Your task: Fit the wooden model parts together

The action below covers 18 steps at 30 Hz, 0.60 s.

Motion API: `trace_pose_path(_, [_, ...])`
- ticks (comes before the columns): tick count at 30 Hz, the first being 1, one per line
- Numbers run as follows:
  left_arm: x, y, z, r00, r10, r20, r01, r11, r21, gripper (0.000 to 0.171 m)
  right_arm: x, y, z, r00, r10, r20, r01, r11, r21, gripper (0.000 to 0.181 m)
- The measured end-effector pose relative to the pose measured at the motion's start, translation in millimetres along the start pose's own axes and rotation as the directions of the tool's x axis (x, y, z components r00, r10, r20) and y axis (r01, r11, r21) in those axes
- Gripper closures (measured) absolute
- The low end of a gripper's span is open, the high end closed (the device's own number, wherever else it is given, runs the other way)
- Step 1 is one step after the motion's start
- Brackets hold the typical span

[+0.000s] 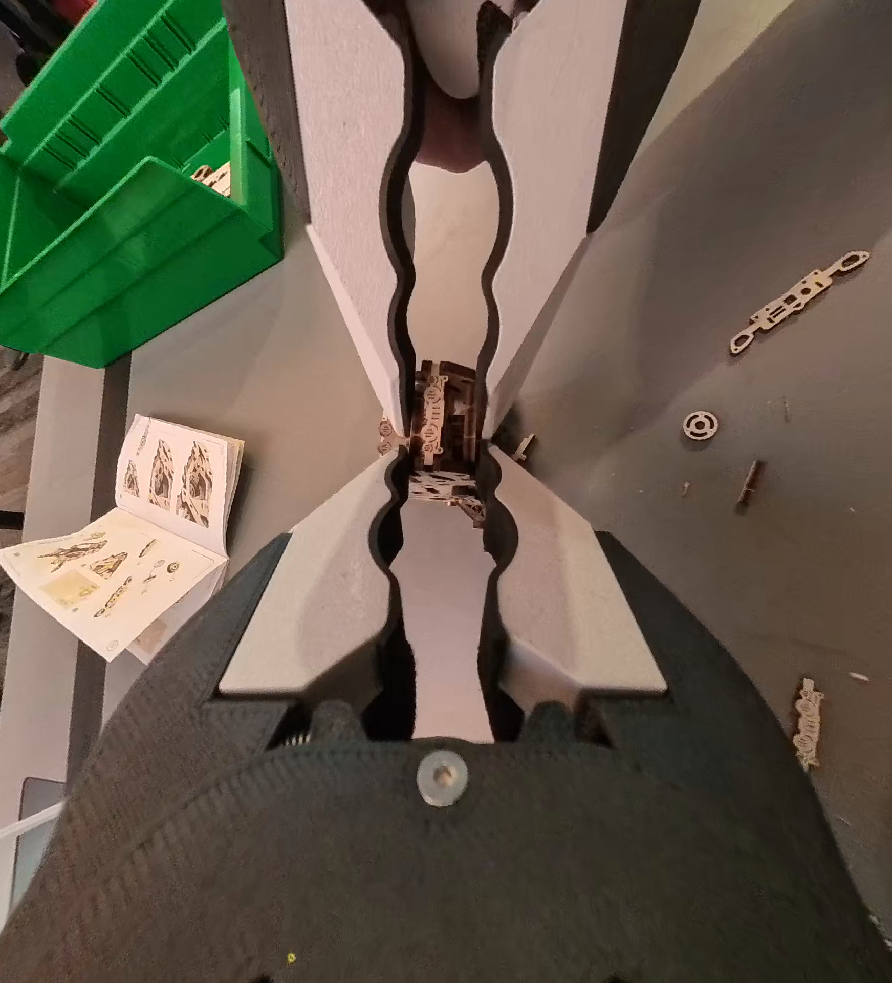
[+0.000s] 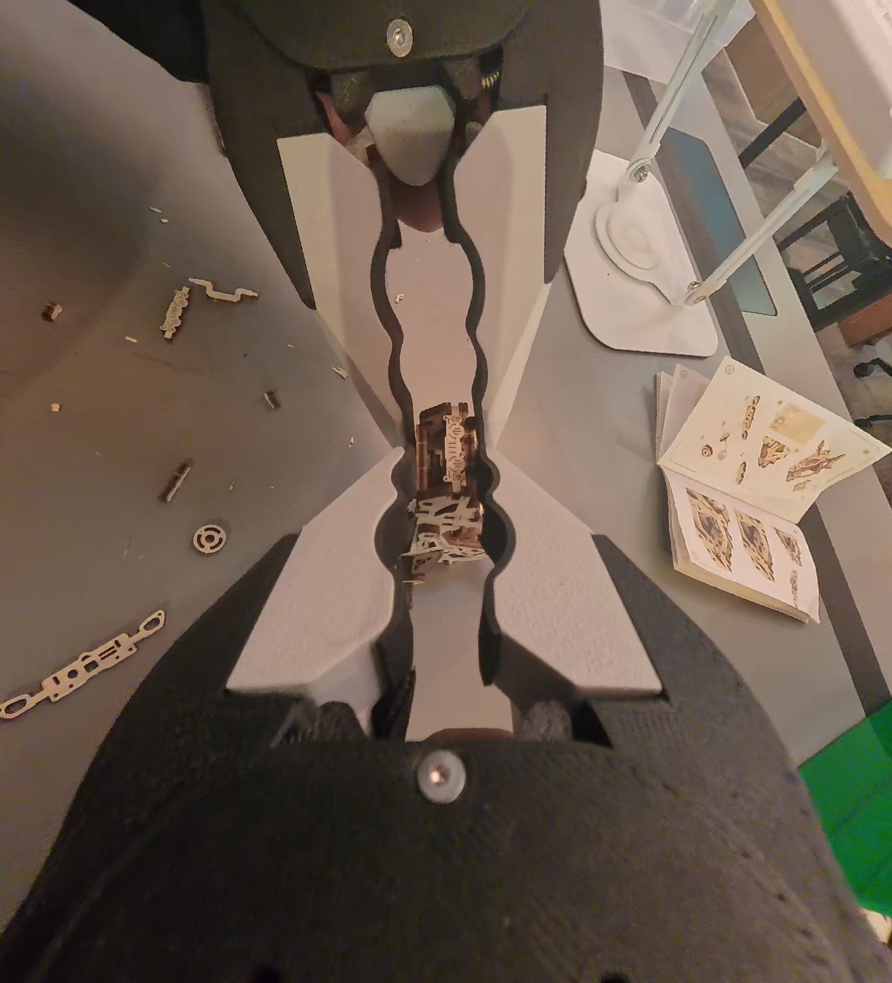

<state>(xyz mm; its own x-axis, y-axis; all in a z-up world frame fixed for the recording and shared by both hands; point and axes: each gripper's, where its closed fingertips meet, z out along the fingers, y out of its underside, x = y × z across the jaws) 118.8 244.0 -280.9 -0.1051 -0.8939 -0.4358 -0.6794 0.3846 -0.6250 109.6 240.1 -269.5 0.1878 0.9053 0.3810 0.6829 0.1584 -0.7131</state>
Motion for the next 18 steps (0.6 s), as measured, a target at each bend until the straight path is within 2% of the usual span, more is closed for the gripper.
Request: trace_pose_path(18, [1.9,-1.4,1.0,0.999,0.044,0.007,-0.044,0.999,-0.022,0.149,-2.1,2.3,-1.2,0.996,-0.087,-0.019,0.085,0.993,-0.081,0.162])
